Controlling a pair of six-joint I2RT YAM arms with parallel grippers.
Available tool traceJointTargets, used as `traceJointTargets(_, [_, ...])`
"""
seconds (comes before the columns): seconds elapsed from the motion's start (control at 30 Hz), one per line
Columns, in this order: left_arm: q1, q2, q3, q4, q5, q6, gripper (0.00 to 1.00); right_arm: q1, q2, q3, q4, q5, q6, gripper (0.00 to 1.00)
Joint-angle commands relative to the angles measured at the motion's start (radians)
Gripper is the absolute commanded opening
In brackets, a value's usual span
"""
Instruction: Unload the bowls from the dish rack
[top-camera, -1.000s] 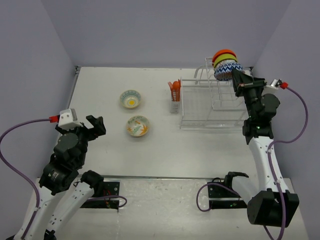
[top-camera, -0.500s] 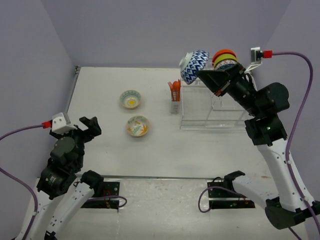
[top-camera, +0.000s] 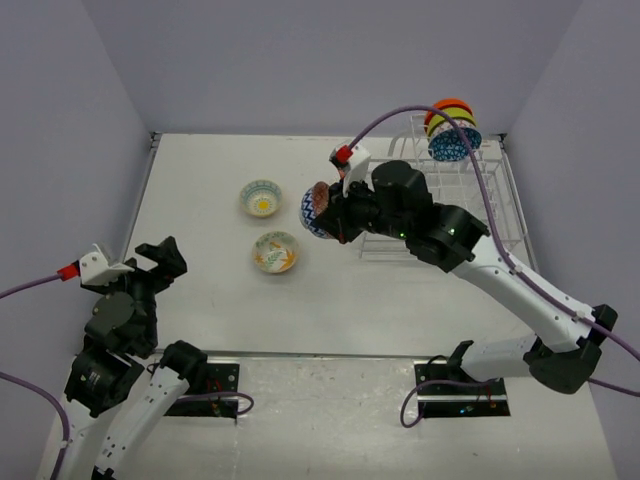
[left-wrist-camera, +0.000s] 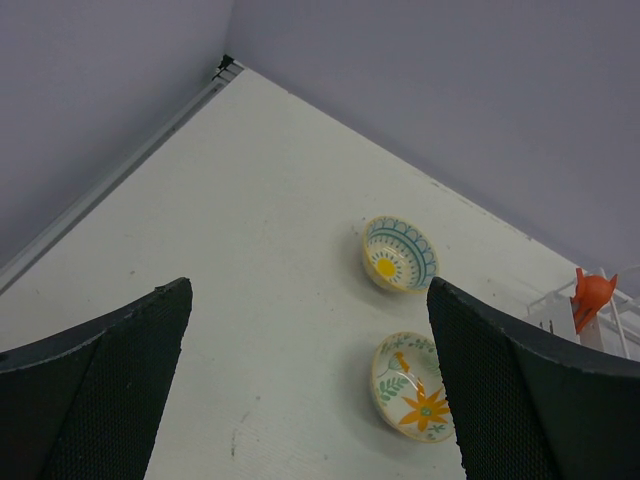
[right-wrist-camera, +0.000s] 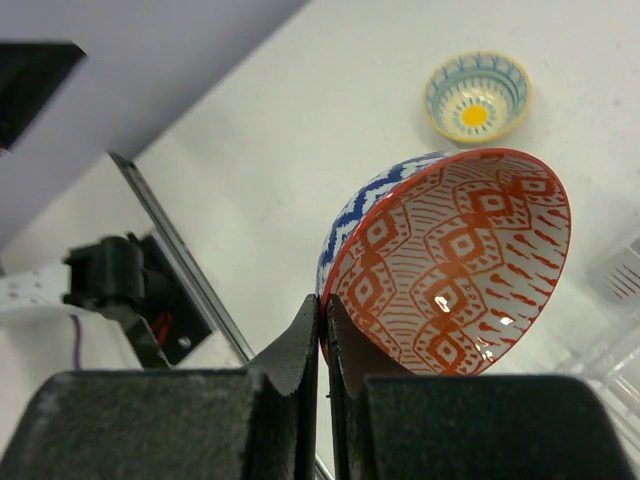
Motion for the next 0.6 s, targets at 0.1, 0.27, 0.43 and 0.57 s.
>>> traceJointTargets(0.1, [-0.002, 0.026, 0.015, -0.004, -0.023, -0.021, 1.0, 0.11, 0.042, 0.048, -0.061, 0.227, -0.141, 0.0])
traceJointTargets(0.27, [-0.002, 0.029, 0.014, -0.002, -0.017, -0.017, 1.0, 0.161, 0.107, 0.061, -0.124, 0.315, -0.162, 0.0])
traceJointTargets(0.43, [-0.002, 0.029, 0.014, 0.001, -0.009, -0.014, 1.0, 0.21, 0.16, 0.072, -0.179, 0.382, -0.187, 0.0])
traceJointTargets(0.57, [-0.002, 0.03, 0.014, 0.001, -0.009, -0.012, 1.0, 0.233, 0.174, 0.055, -0.187, 0.41, -0.188, 0.0])
